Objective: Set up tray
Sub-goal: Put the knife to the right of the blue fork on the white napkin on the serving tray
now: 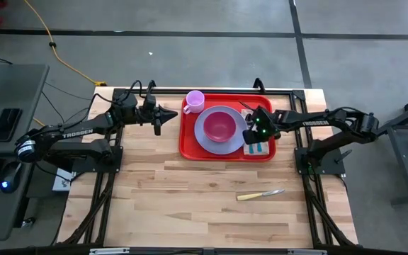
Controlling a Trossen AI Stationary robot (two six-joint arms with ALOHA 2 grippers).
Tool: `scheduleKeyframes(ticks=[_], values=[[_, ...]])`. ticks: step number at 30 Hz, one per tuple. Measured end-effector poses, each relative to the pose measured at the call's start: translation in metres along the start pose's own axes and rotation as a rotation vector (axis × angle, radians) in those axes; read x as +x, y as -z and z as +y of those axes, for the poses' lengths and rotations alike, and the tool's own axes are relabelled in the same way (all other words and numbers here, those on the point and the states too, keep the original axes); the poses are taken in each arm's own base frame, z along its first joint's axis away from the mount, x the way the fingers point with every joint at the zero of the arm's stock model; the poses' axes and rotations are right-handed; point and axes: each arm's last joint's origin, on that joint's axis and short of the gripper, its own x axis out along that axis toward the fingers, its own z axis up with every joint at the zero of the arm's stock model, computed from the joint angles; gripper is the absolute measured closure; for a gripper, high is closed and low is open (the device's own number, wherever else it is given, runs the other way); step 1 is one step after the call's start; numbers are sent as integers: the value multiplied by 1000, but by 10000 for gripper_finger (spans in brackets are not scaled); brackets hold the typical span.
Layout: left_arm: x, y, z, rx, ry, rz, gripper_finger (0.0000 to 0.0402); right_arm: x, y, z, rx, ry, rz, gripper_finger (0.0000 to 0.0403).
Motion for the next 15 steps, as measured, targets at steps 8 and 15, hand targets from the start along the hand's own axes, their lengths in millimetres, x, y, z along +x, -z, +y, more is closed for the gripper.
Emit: scheduleKeyframes(ticks=[8,15], values=[[0,0,0,-8,0,0,360,-11,-5,-4,-5,-13,-41,346],[0,0,0,-10,-1,0,360,-33,-1,-8,6,-43,-57,350]])
